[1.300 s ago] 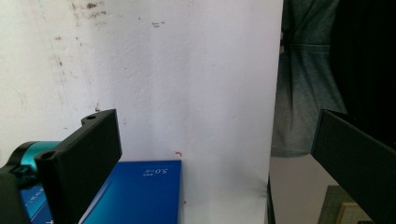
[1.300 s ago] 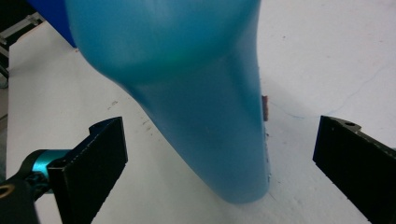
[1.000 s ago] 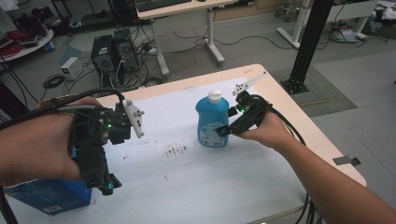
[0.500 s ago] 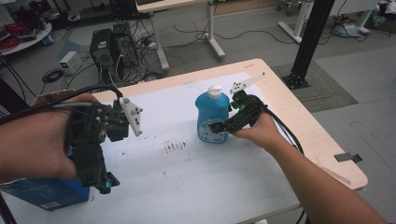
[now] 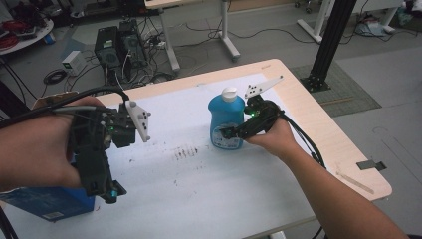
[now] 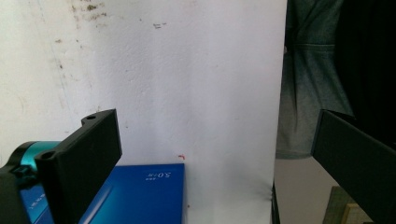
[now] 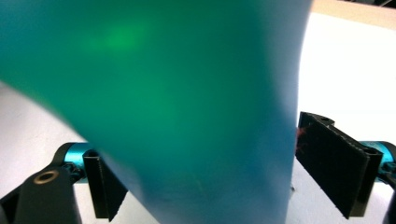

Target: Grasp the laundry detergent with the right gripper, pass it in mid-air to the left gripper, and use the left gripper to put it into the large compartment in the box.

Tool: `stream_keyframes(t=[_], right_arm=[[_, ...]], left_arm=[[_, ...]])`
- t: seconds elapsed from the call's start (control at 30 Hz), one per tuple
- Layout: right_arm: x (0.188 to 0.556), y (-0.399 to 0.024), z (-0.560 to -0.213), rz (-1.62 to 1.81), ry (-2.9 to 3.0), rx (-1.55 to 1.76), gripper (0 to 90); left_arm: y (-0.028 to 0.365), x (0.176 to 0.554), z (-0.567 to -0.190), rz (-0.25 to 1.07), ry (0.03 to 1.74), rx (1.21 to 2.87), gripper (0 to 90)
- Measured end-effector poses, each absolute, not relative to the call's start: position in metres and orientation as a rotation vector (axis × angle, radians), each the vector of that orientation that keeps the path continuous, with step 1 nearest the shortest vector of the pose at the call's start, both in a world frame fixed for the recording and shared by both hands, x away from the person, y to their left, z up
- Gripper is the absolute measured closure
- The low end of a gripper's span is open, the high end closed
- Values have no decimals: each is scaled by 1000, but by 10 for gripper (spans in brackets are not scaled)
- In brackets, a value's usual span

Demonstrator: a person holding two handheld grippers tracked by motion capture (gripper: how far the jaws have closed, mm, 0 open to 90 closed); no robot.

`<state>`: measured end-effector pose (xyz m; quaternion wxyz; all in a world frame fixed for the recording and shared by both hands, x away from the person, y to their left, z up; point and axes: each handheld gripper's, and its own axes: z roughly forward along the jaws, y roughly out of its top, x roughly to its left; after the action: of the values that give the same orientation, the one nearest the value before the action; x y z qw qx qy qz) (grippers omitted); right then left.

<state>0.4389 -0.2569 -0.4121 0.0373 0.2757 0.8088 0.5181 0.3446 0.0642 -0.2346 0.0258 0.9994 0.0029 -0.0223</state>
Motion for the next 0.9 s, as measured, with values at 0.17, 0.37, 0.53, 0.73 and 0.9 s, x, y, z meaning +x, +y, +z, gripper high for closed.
stream_keyframes(t=[0.17,0.37,0.53,0.73,0.9], right_arm=[[439,-255,-412,1587,2483,831,163],[439,-255,-412,1594,2492,825,191],[438,-255,-412,1579,2499,791,250],[438,-256,-411,1572,2491,784,259],[437,-256,-410,1575,2491,768,292]], left_arm=[[65,345,-234,-66,12,3091,17],[65,346,-235,-71,14,3093,17],[65,348,-236,-74,18,3096,17],[65,348,-236,-77,19,3099,17],[65,349,-236,-68,25,3096,17]])
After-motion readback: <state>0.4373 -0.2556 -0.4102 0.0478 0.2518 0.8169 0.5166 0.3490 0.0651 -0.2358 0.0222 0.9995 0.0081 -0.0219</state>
